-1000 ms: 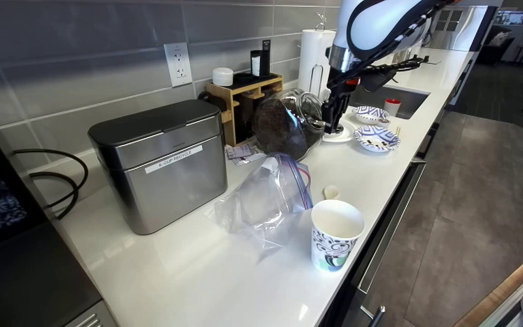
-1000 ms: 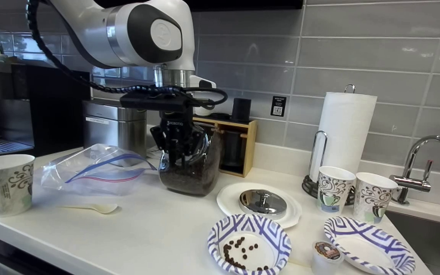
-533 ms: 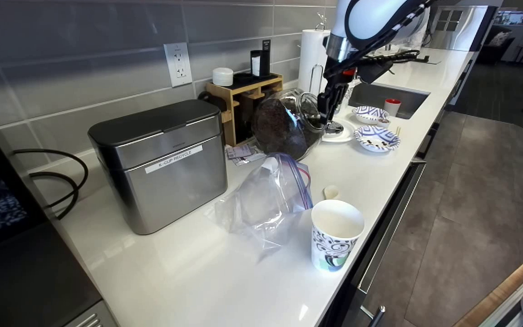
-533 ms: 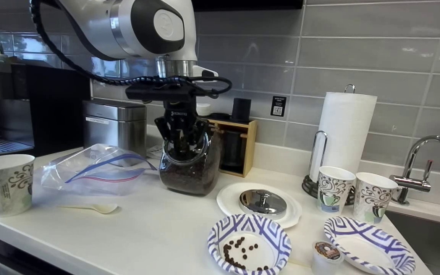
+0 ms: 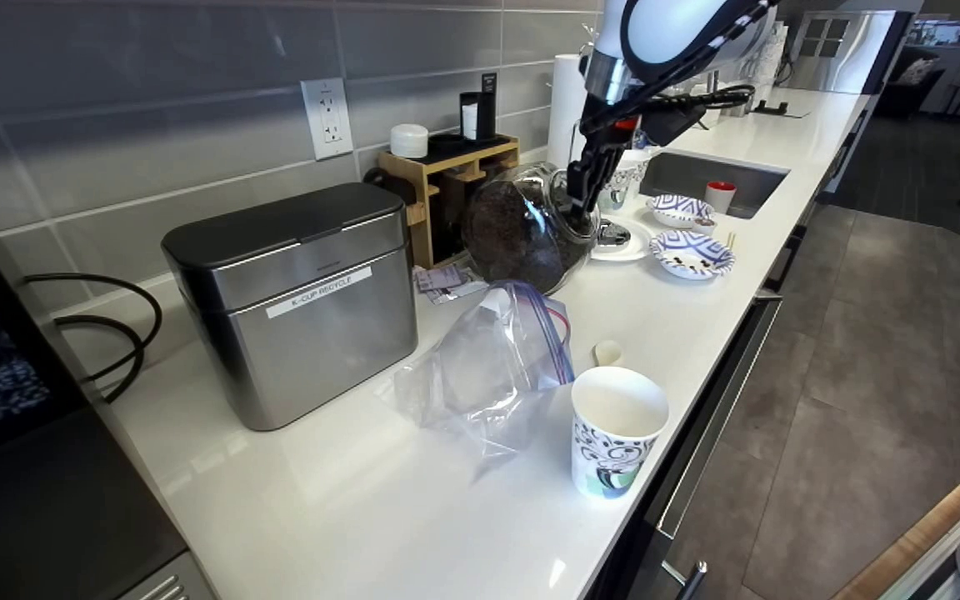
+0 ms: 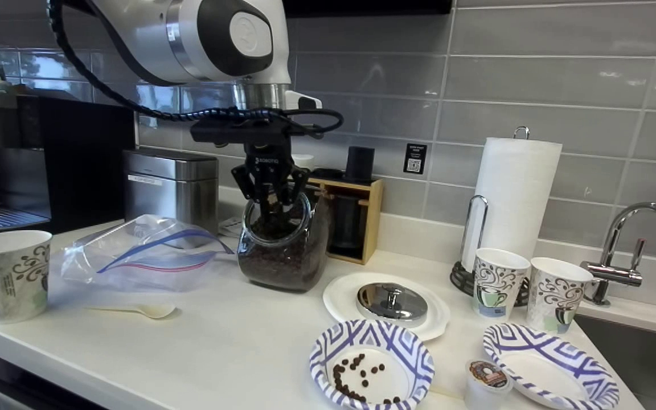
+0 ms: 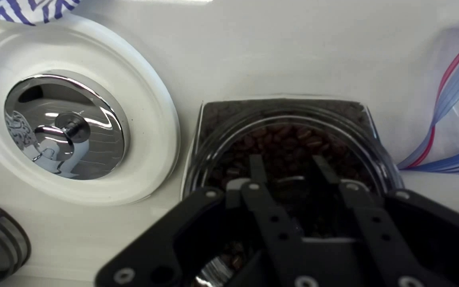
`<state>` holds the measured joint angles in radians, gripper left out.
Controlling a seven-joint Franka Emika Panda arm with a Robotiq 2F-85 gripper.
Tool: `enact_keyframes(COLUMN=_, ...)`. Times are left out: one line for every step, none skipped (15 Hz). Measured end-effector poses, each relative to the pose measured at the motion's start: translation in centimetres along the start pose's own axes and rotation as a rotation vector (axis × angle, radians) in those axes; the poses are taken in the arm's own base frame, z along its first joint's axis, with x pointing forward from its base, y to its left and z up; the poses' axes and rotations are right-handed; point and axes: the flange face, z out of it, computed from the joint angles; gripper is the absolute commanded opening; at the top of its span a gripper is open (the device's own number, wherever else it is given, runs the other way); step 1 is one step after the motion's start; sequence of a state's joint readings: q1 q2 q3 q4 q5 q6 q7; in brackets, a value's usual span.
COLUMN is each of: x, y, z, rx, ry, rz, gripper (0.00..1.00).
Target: Push the silver spoon into the glass container then place the silver lid on the container.
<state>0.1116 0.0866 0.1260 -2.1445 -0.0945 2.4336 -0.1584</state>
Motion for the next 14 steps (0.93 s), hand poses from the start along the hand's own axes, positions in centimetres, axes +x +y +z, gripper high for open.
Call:
enact_keyframes(x=0.2, y=-0.3, z=0.2, rx=0.001, ry=0.006, rz=-0.004, gripper=0.08)
enact_keyframes(x=0.3, y=-0.5, z=0.3, rx=0.001, ry=0.012, rz=-0.007, gripper=0.08)
enact_keyframes(x=0.5, y=-0.7, z=0.5, rx=0.001, ry=0.016, rz=-0.009, gripper=0.08)
enact_keyframes(x=0.6, y=-0.8, z=0.6, rx=-0.001, ry=0.02, rz=-0.009, gripper=0.08)
enact_keyframes(x=0.8, y=-0.9, z=0.8, rx=-0.003, ry=0.023, rz=-0.007, gripper=0.08)
enact_keyframes(x=0.9, y=-1.0, z=0.9, rx=-0.007, ry=0.026, rz=-0.005, gripper=0.08)
enact_keyframes(x=1.0, y=-1.1, z=1.0, rx=-0.012, ry=0.027, rz=-0.003, gripper=0.08)
enact_keyframes(x=1.0, y=-1.1, z=1.1, rx=-0.017, ry=0.025, rz=-0.001, gripper=0.08)
enact_keyframes(x=1.0, y=-1.1, z=1.2, rx=-0.021, ry=0.024, rz=0.002, gripper=0.08)
enact_keyframes(x=1.0, y=-1.1, z=1.2, rx=-0.024, ry=0.024, rz=0.004, gripper=0.08)
enact_keyframes(x=1.0, y=-1.2, z=1.2, rx=-0.027, ry=0.023, rz=0.008, gripper=0.08)
enact_keyframes(x=1.0, y=-1.2, z=1.2, rx=-0.029, ry=0.023, rz=0.011, gripper=0.08)
enact_keyframes(x=1.0, y=-1.2, z=1.2, rx=-0.031, ry=0.023, rz=0.013, gripper=0.58)
enact_keyframes(x=1.0, y=-1.2, z=1.2, rx=-0.031, ry=0.023, rz=0.016, gripper=0.59)
